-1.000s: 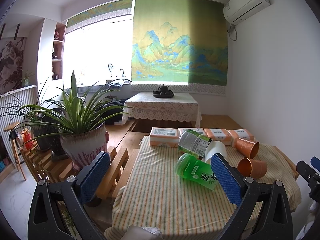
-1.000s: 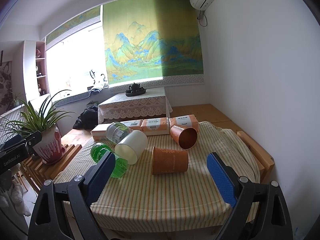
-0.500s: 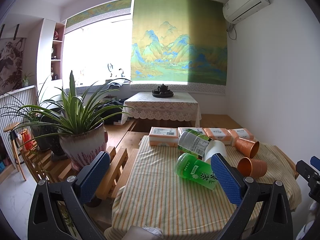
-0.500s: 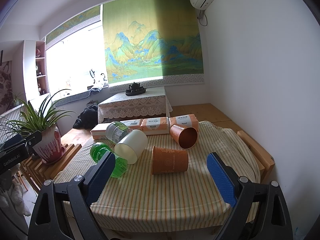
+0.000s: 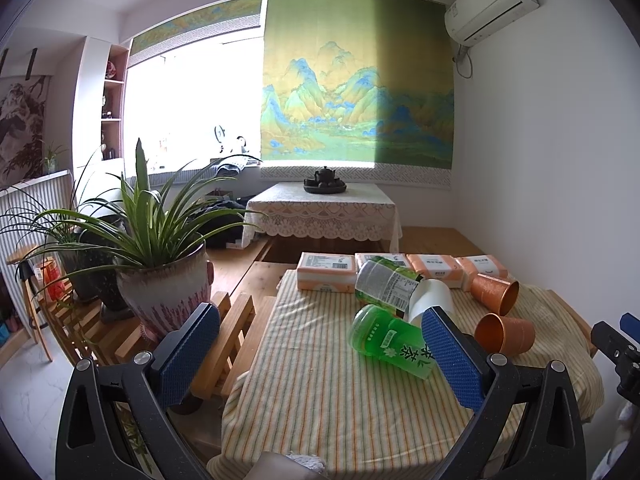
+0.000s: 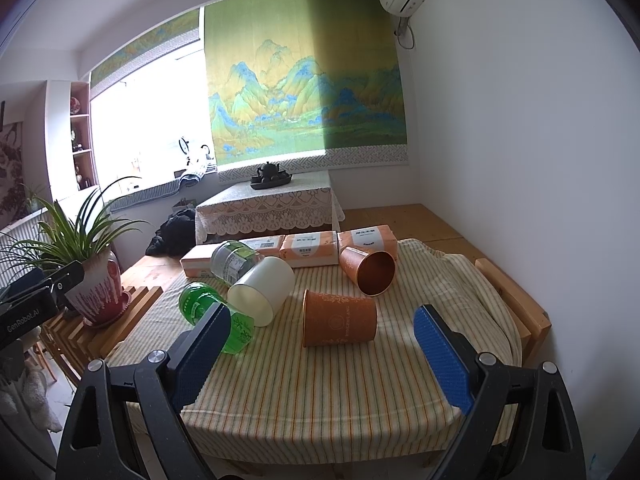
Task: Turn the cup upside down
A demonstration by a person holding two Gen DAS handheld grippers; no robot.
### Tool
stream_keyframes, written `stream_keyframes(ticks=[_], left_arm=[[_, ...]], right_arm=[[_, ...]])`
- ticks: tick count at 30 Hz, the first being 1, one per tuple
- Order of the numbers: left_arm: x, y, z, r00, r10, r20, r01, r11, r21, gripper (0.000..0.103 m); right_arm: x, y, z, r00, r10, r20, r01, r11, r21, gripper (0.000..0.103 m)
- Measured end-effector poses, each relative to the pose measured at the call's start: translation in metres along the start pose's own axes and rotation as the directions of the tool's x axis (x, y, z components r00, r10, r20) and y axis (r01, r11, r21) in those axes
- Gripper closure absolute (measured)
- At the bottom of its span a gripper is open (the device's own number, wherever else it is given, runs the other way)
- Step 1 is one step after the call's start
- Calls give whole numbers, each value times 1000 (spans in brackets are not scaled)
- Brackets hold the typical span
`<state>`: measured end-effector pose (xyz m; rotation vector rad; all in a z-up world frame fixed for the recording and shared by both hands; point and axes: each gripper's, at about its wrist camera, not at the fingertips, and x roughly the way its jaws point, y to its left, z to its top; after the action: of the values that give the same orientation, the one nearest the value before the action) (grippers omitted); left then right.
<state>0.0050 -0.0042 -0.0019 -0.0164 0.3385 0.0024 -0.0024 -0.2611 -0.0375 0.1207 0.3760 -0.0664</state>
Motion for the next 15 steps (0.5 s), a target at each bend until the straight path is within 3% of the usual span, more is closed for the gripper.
stream_keyframes(ticks=[15], left_arm=[[11,-4,-5,1000,-7,-20,8,1000,8,1]], right_arm=[[9,-4,-1,1000,-8,-24,9,1000,12,13]])
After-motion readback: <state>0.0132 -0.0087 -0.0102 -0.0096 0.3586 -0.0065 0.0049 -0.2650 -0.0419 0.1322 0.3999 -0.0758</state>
